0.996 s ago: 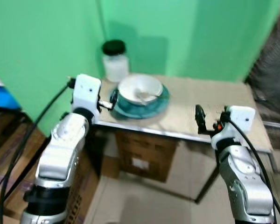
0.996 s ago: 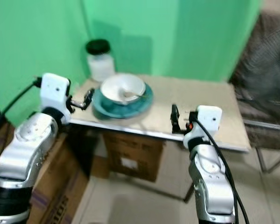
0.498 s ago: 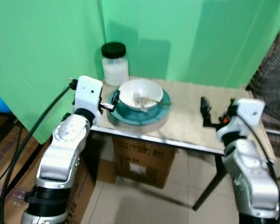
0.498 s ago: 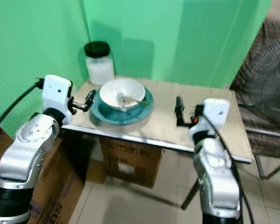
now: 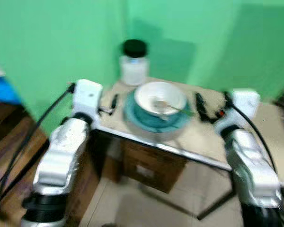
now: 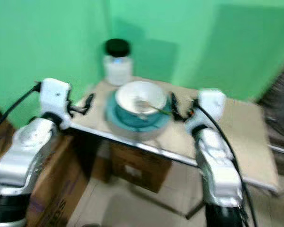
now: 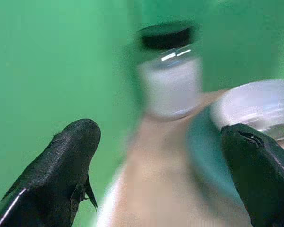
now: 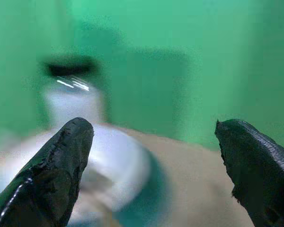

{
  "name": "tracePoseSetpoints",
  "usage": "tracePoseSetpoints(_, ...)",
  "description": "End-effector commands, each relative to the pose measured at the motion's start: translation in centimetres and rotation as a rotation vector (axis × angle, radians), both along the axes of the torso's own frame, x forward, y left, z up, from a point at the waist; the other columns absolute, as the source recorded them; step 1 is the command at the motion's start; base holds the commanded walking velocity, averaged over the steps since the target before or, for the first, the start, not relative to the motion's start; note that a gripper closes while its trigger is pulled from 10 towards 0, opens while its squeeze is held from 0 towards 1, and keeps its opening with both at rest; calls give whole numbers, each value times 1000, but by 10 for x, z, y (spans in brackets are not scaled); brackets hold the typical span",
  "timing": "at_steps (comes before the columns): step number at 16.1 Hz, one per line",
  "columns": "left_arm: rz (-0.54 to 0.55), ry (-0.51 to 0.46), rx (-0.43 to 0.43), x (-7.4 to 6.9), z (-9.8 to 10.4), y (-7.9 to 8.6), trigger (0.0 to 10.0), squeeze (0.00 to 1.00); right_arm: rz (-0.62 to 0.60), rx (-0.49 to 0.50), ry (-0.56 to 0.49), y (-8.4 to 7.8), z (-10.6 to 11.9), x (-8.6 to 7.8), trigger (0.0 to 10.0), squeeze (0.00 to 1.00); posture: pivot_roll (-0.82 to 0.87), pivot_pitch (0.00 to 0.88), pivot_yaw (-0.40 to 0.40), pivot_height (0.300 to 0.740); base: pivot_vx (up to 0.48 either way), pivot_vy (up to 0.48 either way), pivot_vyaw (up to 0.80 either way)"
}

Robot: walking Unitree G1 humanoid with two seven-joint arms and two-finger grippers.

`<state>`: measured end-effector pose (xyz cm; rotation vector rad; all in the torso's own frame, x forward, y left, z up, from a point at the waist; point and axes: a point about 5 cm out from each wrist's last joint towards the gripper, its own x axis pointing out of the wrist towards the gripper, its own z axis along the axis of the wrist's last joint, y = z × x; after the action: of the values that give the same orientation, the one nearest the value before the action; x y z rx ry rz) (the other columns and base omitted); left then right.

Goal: Setting the table

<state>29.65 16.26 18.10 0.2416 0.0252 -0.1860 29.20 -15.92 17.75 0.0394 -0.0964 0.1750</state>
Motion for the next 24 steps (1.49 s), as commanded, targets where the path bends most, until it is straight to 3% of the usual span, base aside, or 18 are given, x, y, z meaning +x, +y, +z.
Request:
tracePoseSetpoints(1, -32, -16, -4, -1, 4, -7, 10000, 0, 7, -13, 0, -6, 2, 2, 10000, 0, 116, 0, -28, 740, 255, 0, 706)
tracePoseSetpoints(4, -62, -16, 8, -1, 5, -10, 10000, 0, 52, -7, 18, -9, 5, 10, 10000, 0, 113, 0, -23, 740, 255, 0, 0)
tracePoseSetpoints(8, -111, -1, 12, -1, 2, -18, 10000, 0, 96, -77, 76, -12, 7, 24, 10000, 0, 96, 0, -14, 740, 125, 0, 0)
tracePoseSetpoints(12, -255, 40, 1, -5, -4, -34, 10000, 0, 160, -264, 265, -14, 8, 54, 10000, 0, 71, 0, -25, 740, 0, 0, 0)
tracePoseSetpoints(15, -392, 87, 15, -12, -10, -46, 10000, 0, 245, -330, 429, -16, 7, 73, 10000, 0, 56, 0, -46, 740, 0, 0, 0)
tracePoseSetpoints(20, -476, 154, 39, -19, -19, -48, 10000, 0, 298, -330, 584, -16, 15, 94, 10000, 0, 45, 0, -61, 740, 0, 0, 0)
tracePoseSetpoints(22, -499, 180, 60, -22, -23, -47, 10000, 0, 309, -399, 685, -17, 14, 98, 10000, 0, 48, 0, -64, 740, 0, 0, 0)
tracePoseSetpoints(23, -506, 185, 66, -23, -24, -48, 10000, 0, 307, -422, 722, -20, 13, 98, 9216, 0, 49, 0, -65, 740, 0, 0, 0)
tracePoseSetpoints(24, -508, 187, 69, -24, -24, -47, 10000, 0, 309, -423, 747, -22, 13, 98, 7216, 0, 53, 0, -68, 740, 0, 0, 0)
